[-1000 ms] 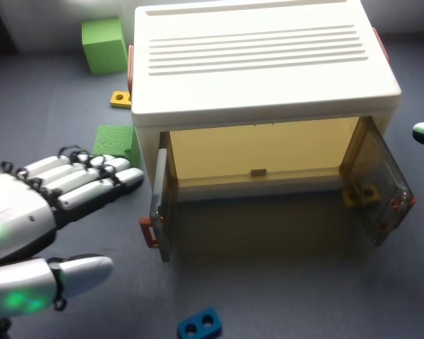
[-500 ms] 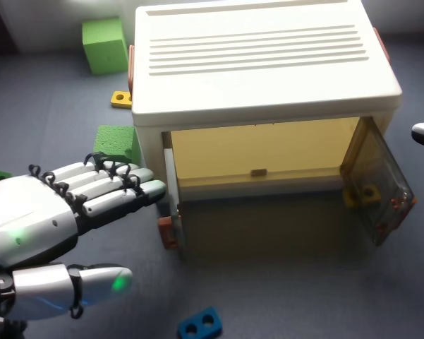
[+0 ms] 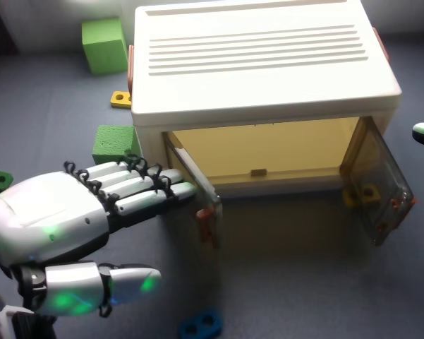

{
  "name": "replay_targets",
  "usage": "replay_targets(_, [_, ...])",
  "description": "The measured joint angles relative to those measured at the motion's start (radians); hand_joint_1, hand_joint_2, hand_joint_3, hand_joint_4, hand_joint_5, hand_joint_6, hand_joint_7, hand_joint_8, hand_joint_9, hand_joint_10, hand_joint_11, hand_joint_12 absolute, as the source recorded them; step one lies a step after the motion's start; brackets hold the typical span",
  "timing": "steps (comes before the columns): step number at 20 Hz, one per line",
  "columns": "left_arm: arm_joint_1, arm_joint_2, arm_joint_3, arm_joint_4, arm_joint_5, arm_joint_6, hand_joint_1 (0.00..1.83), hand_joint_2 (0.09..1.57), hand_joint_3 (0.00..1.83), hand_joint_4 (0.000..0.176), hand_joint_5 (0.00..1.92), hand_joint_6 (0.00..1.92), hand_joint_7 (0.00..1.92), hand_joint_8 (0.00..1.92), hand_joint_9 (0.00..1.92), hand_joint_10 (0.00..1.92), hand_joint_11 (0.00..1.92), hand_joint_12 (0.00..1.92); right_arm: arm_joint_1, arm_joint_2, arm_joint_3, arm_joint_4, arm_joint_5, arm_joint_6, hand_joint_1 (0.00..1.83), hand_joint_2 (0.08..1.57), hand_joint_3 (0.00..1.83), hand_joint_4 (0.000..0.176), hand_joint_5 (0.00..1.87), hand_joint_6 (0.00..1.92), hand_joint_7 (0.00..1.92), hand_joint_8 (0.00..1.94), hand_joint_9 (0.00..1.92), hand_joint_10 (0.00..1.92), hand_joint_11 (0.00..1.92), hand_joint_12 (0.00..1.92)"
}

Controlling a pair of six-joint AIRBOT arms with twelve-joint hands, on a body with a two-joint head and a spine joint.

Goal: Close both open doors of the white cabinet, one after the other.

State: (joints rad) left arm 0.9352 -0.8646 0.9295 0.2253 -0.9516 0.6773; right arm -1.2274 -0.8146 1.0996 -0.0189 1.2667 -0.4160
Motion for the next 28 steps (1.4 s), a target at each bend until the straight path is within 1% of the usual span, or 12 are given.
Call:
replay_targets(1, [-0.009, -0.009, 0.007, 0.006, 0.006, -0.002, 0.00, 1.41, 0.01, 0.000, 0.05, 0.00, 0.00, 0.00, 0.05, 0.00, 0.07, 0.44, 0.000, 0.000, 0.000, 0.000, 0.000, 0.000, 0.20, 1.42, 0.00, 0.029, 0.11, 0.00, 0.13, 0.00, 0.12, 0.00, 0.18, 0.00])
replay_targets(3, [-0.027, -0.021, 0.014, 0.009, 0.024, -0.001, 0.00, 1.41, 0.01, 0.000, 0.04, 0.00, 0.00, 0.00, 0.06, 0.01, 0.02, 0.42, 0.000, 0.000, 0.002, 0.000, -0.001, 0.000, 0.18, 1.43, 0.00, 0.038, 0.10, 0.00, 0.12, 0.00, 0.11, 0.00, 0.16, 0.00])
replay_targets(5, [-0.042, -0.028, 0.020, 0.017, 0.025, -0.002, 0.00, 1.42, 0.01, 0.000, 0.05, 0.01, 0.02, 0.01, 0.07, 0.01, 0.02, 0.42, 0.000, 0.000, 0.002, 0.003, -0.001, 0.000, 0.18, 1.44, 0.01, 0.023, 0.11, 0.01, 0.13, 0.00, 0.12, 0.00, 0.17, 0.00])
replay_targets(10, [-0.066, -0.058, 0.037, 0.023, 0.045, -0.002, 0.00, 1.42, 0.00, 0.000, 0.04, 0.00, 0.02, 0.00, 0.05, 0.00, 0.00, 0.32, 0.000, 0.000, 0.004, 0.002, 0.000, 0.000, 0.17, 1.42, 0.00, 0.041, 0.10, 0.00, 0.12, 0.00, 0.12, 0.00, 0.17, 0.00])
replay_targets(12, [-0.075, -0.071, 0.048, 0.025, 0.048, -0.002, 0.00, 1.42, 0.00, 0.000, 0.06, 0.00, 0.04, 0.00, 0.05, 0.00, 0.00, 0.27, 0.000, 0.000, 0.004, 0.003, -0.001, 0.000, 0.11, 1.41, 0.00, 0.028, 0.12, 0.01, 0.14, 0.01, 0.15, 0.01, 0.21, 0.01])
replay_targets(17, [-0.095, -0.100, 0.061, 0.027, 0.062, -0.002, 0.00, 1.44, 0.00, 0.000, 0.06, 0.00, 0.04, 0.00, 0.06, 0.00, 0.00, 0.21, 0.000, -0.002, 0.009, 0.002, -0.001, 0.002, 0.08, 1.41, 0.00, 0.042, 0.11, 0.00, 0.14, 0.00, 0.15, 0.00, 0.20, 0.01])
replay_targets(19, [-0.098, -0.100, 0.060, 0.033, 0.064, -0.002, 0.00, 1.44, 0.00, 0.000, 0.06, 0.00, 0.04, 0.00, 0.06, 0.00, 0.00, 0.23, 0.000, -0.002, 0.009, 0.002, -0.001, 0.005, 0.10, 1.41, 0.00, 0.031, 0.13, 0.00, 0.14, 0.00, 0.15, 0.00, 0.22, 0.01])
replay_targets(21, [-0.098, -0.096, 0.055, 0.031, 0.063, -0.002, 0.00, 1.45, 0.00, 0.000, 0.06, 0.00, 0.07, 0.00, 0.08, 0.00, 0.00, 0.29, 0.000, -0.002, 0.009, 0.000, 0.000, 0.008, 0.11, 1.41, 0.00, 0.046, 0.11, 0.00, 0.14, 0.00, 0.15, 0.00, 0.22, 0.00])
replay_targets(23, [-0.095, -0.080, 0.043, 0.033, 0.058, -0.002, 0.00, 1.46, 0.00, 0.000, 0.08, 0.00, 0.08, 0.00, 0.09, 0.00, 0.00, 0.33, -0.003, -0.002, 0.009, -0.001, -0.002, 0.010, 0.14, 1.41, 0.00, 0.040, 0.11, 0.00, 0.15, 0.00, 0.16, 0.00, 0.23, 0.01])
replay_targets(25, [-0.078, -0.061, 0.029, 0.029, 0.047, -0.003, 0.00, 1.45, 0.00, 0.000, 0.10, 0.00, 0.09, 0.00, 0.11, 0.00, 0.00, 0.43, -0.006, -0.002, 0.009, -0.006, -0.002, 0.014, 0.13, 1.42, 0.00, 0.015, 0.11, 0.00, 0.13, 0.00, 0.13, 0.00, 0.21, 0.00])
replay_targets(27, [-0.059, -0.043, 0.015, 0.026, 0.038, -0.003, 0.00, 1.43, 0.00, 0.000, 0.10, 0.00, 0.07, 0.00, 0.11, 0.00, 0.00, 0.53, -0.011, -0.002, 0.007, -0.016, 0.000, 0.019, 0.20, 1.41, 0.00, 0.000, 0.13, 0.00, 0.14, 0.00, 0.13, 0.00, 0.21, 0.00])
replay_targets(28, [-0.040, -0.028, 0.004, 0.024, 0.034, -0.002, 0.00, 1.43, 0.00, 0.000, 0.08, 0.00, 0.05, 0.00, 0.09, 0.00, 0.00, 0.55, -0.012, -0.002, 0.007, -0.030, -0.005, 0.022, 0.22, 1.42, 0.00, 0.000, 0.13, 0.00, 0.12, 0.00, 0.11, 0.00, 0.17, 0.00])
